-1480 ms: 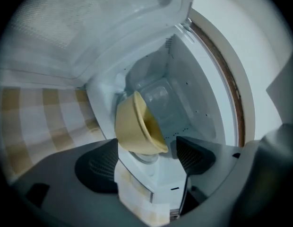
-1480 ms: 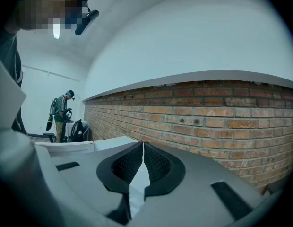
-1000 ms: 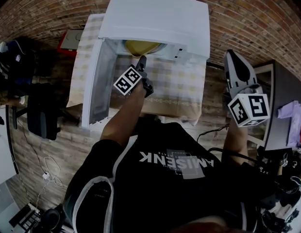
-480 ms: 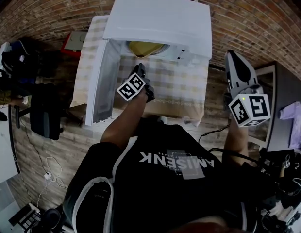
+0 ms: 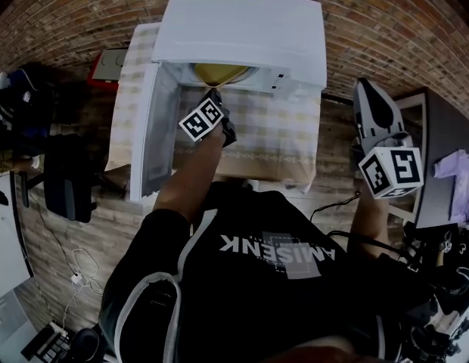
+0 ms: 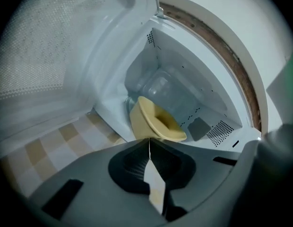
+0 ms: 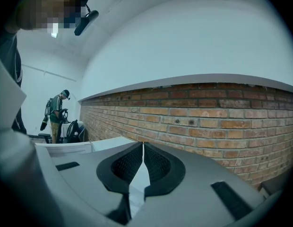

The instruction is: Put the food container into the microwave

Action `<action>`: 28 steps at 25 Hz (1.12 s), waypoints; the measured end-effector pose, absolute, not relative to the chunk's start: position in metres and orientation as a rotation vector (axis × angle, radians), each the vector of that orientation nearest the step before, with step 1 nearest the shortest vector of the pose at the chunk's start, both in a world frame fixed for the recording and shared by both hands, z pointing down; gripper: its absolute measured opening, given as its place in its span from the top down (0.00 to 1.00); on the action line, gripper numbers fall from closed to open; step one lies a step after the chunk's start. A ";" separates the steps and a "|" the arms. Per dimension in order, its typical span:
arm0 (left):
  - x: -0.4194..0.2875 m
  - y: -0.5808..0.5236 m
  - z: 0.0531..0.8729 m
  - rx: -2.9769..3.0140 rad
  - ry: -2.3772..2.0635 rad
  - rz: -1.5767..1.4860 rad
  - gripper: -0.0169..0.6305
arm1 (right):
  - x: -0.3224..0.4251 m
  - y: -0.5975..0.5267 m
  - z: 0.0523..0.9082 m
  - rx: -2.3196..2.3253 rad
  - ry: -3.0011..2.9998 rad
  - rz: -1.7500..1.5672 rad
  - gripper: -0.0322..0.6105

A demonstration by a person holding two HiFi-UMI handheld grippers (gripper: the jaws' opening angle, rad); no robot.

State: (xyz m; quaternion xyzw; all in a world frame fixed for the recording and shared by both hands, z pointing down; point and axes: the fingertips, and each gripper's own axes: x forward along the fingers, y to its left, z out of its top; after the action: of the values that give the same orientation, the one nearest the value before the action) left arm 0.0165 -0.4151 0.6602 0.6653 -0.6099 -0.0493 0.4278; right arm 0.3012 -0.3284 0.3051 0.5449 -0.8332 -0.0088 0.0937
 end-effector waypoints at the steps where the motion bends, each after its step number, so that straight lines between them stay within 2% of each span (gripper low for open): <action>1: 0.017 -0.419 0.660 1.670 -1.523 -0.117 0.95 | 0.302 -0.328 0.306 1.618 -2.466 -0.024 0.88; 14: 0.029 -0.453 0.661 1.769 -1.510 -0.032 0.95 | 0.315 -0.324 0.303 1.672 -2.410 -0.001 0.88; 28: 0.032 -0.410 0.599 1.953 -1.467 -0.055 0.95 | 0.300 -0.315 0.303 1.721 -2.456 0.014 0.88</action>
State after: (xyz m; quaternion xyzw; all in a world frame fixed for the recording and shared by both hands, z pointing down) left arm 0.0320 -0.4101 0.5992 0.7512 -0.5642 -0.0212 0.3421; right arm 0.3003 -0.3151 0.3027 0.5724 -0.8169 0.0047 0.0711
